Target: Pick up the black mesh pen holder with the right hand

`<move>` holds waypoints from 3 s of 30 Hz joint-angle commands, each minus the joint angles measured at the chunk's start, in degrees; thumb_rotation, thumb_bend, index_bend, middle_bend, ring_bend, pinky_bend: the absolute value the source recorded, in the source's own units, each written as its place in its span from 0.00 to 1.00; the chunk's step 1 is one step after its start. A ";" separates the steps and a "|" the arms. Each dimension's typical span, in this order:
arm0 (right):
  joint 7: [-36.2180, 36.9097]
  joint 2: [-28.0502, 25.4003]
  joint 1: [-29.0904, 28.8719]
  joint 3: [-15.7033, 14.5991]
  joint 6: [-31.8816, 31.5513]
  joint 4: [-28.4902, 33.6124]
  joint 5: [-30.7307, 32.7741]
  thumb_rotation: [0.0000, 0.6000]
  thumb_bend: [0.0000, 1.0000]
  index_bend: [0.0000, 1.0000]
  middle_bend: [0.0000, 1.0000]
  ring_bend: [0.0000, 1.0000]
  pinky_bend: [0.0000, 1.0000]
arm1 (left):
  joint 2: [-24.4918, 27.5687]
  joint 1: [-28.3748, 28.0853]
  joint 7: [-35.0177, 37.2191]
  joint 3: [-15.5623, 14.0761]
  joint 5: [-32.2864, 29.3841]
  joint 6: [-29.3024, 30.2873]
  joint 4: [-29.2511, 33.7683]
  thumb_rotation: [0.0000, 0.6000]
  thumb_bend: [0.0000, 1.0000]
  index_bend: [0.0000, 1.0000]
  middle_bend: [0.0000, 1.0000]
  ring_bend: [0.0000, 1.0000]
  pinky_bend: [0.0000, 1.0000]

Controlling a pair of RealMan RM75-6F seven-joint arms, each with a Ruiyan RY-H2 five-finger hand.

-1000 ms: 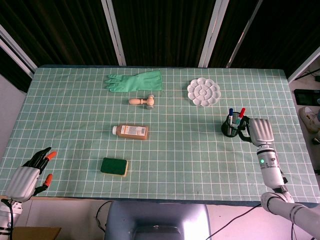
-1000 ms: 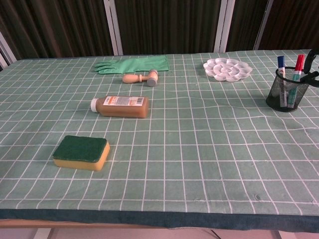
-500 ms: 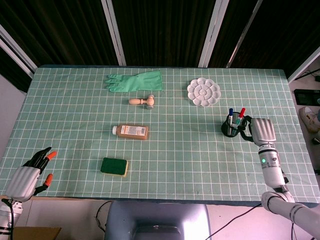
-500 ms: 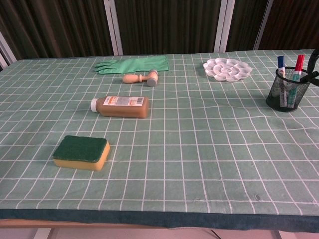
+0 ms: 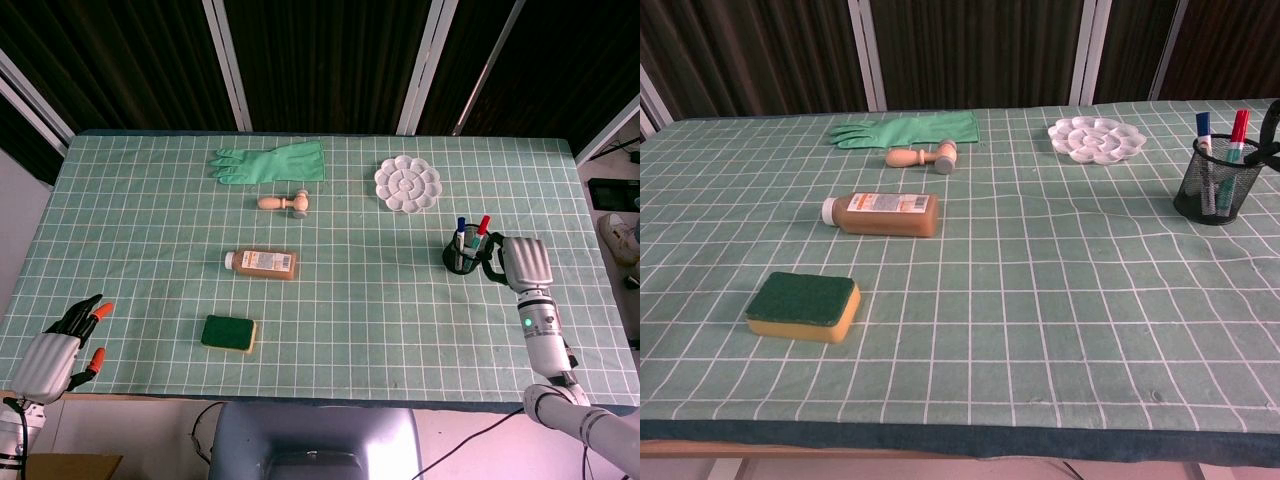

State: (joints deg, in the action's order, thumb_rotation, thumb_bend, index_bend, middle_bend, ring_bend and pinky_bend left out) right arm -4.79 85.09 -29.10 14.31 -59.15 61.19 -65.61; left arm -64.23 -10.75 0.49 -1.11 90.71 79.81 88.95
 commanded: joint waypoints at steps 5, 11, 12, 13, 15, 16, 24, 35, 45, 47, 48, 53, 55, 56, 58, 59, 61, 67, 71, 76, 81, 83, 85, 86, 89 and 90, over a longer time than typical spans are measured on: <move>0.34 0.12 -0.12 0.09 -0.06 -0.29 -0.12 1.00 0.52 0.64 1.00 1.00 1.00 | 0.00 -0.02 -0.06 0.00 0.02 -0.02 0.02 1.00 0.48 0.15 0.05 0.09 0.37; 0.95 0.17 -0.12 0.01 -0.54 -0.32 -0.76 1.00 0.61 0.67 1.00 1.00 1.00 | 0.04 0.01 0.08 0.00 0.01 0.03 0.03 1.00 0.48 0.15 0.05 0.09 0.37; 1.02 0.12 -0.09 0.01 -0.63 -0.26 -0.83 1.00 0.66 0.69 1.00 1.00 1.00 | 0.04 0.01 0.09 0.00 0.02 0.03 0.02 1.00 0.48 0.15 0.05 0.09 0.37; 1.10 0.01 -0.02 -0.02 -0.76 -0.13 -0.94 1.00 0.71 0.71 1.00 1.00 1.00 | 0.05 0.02 0.07 0.00 0.03 0.05 0.02 1.00 0.48 0.15 0.05 0.09 0.37; 1.16 -0.22 0.09 -0.03 -1.02 0.16 -1.10 1.00 0.78 0.74 1.00 1.00 1.00 | 0.05 0.01 0.05 -0.01 0.04 0.03 0.03 1.00 0.48 0.15 0.05 0.09 0.37; 1.17 -0.41 0.20 -0.02 -1.29 0.45 -1.19 1.00 0.83 0.76 1.00 1.00 1.00 | 0.05 0.02 0.04 -0.01 0.06 0.04 0.03 1.00 0.48 0.15 0.05 0.09 0.37; 1.09 -4.19 2.38 0.09 -5.46 7.10 -2.44 1.00 0.94 0.84 1.00 1.00 1.00 | 0.06 0.03 0.09 -0.01 0.09 0.09 0.06 1.00 0.48 0.15 0.05 0.09 0.37; -3.63 -15.69 8.77 -0.23 -20.02 30.86 -9.88 1.00 0.94 0.86 1.00 1.00 1.00 | -0.06 0.02 -0.40 -0.12 0.31 0.09 0.14 1.00 0.48 0.15 0.05 0.09 0.37; 0.35 -14.71 5.83 -0.58 -16.48 31.18 -13.19 1.00 0.94 0.86 1.00 1.00 1.00 | 0.06 0.08 0.01 -0.12 0.40 0.29 0.10 1.00 0.48 0.15 0.05 0.09 0.37; 0.06 -14.23 4.41 -0.54 -13.41 29.80 -11.83 1.00 0.94 0.86 1.00 1.00 1.00 | 0.10 0.11 0.28 -0.05 0.31 0.36 0.05 1.00 0.48 0.15 0.05 0.09 0.37; -0.52 -13.68 3.39 -0.39 -11.50 28.58 -10.77 1.00 0.94 0.86 1.00 1.00 1.00 | 0.12 0.12 0.44 0.00 0.24 0.38 0.01 1.00 0.48 0.15 0.05 0.09 0.37; -3.56 -10.64 -0.74 0.38 -4.13 22.97 -5.55 1.00 0.94 0.86 1.00 1.00 1.00 | 0.23 0.08 0.75 0.03 0.18 0.30 -0.01 1.00 0.48 0.15 0.05 0.09 0.37; -6.04 -9.38 -2.35 0.65 -1.74 20.66 -3.26 1.00 0.94 0.86 1.00 1.00 1.00 | 0.27 0.09 0.80 0.00 0.22 0.31 -0.01 1.00 0.48 0.15 0.05 0.09 0.37; -7.32 -8.96 -2.99 0.73 -0.89 19.84 -2.31 1.00 0.94 0.86 1.00 1.00 1.00 | 0.27 0.08 0.81 0.00 0.20 0.28 -0.02 1.00 0.48 0.15 0.05 0.09 0.37; -9.95 -8.25 -4.11 0.95 0.32 18.54 -0.47 1.00 0.94 0.86 1.00 1.00 1.00 | 0.28 0.06 0.88 0.01 0.11 0.18 -0.01 1.00 0.48 0.15 0.05 0.09 0.37; -10.39 -8.14 -4.28 0.97 0.48 18.36 -0.18 1.00 0.94 0.86 1.00 1.00 1.00 | 0.29 0.05 0.89 0.01 0.10 0.16 -0.01 1.00 0.48 0.15 0.05 0.09 0.37; -11.06 -7.97 -4.53 1.04 0.67 18.15 0.34 1.00 0.94 0.86 1.00 1.00 1.00 | 0.29 0.04 0.89 0.01 0.08 0.12 -0.01 1.00 0.48 0.15 0.05 0.09 0.37; -18.47 -3.95 -7.99 1.27 3.33 12.96 5.62 1.00 0.94 0.86 1.00 1.00 1.00 | 0.41 0.07 1.05 -0.02 0.09 0.13 0.07 1.00 0.48 0.15 0.05 0.09 0.37; -19.65 -1.02 -9.44 1.00 4.38 9.47 7.06 1.00 0.94 0.86 1.00 1.00 1.00 | 0.42 0.06 1.07 -0.01 0.12 0.13 0.05 1.00 0.48 0.15 0.05 0.09 0.37; -18.32 2.23 -10.62 1.06 5.24 5.29 7.64 1.00 0.93 0.82 1.00 1.00 1.00 | 0.47 0.11 1.23 -0.04 0.20 0.25 0.01 1.00 0.48 0.15 0.05 0.09 0.37; -15.43 3.36 -10.70 1.23 5.27 3.42 7.16 1.00 0.73 0.62 1.00 1.00 1.00 | 0.51 0.14 1.32 -0.06 0.23 0.30 -0.03 1.00 0.48 0.15 0.05 0.09 0.37; -14.41 3.27 -10.49 1.18 5.13 3.36 6.82 1.00 0.63 0.54 1.00 1.00 1.00 | 0.51 0.18 1.29 -0.07 0.26 0.36 -0.03 1.00 0.48 0.15 0.05 0.09 0.37; -13.28 2.95 -10.15 1.12 4.89 3.51 6.42 1.00 0.55 0.46 1.00 1.00 1.00 | 0.49 0.20 1.23 -0.11 0.31 0.38 -0.02 1.00 0.48 0.15 0.05 0.09 0.37; -12.80 2.74 -9.98 1.10 4.80 3.66 6.28 1.00 0.50 0.41 1.00 1.00 1.00 | 0.48 0.21 1.17 -0.13 0.35 0.40 -0.02 1.00 0.48 0.15 0.05 0.09 0.37; -10.77 1.82 -9.26 1.13 4.21 4.55 5.59 1.00 0.40 0.29 1.00 1.00 1.00 | 0.42 0.19 0.94 -0.18 0.43 0.35 0.00 1.00 0.48 0.15 0.05 0.09 0.38; -9.84 1.36 -8.84 1.10 3.76 4.98 5.15 1.00 0.39 0.27 1.00 1.00 1.00 | 0.41 0.17 0.87 -0.19 0.44 0.29 0.01 1.00 0.48 0.15 0.05 0.09 0.37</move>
State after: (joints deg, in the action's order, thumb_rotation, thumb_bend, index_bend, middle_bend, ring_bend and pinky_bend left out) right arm -15.52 87.02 -38.45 15.44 -54.89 65.64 -59.94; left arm -63.82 -10.58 1.35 -1.31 91.14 80.09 88.96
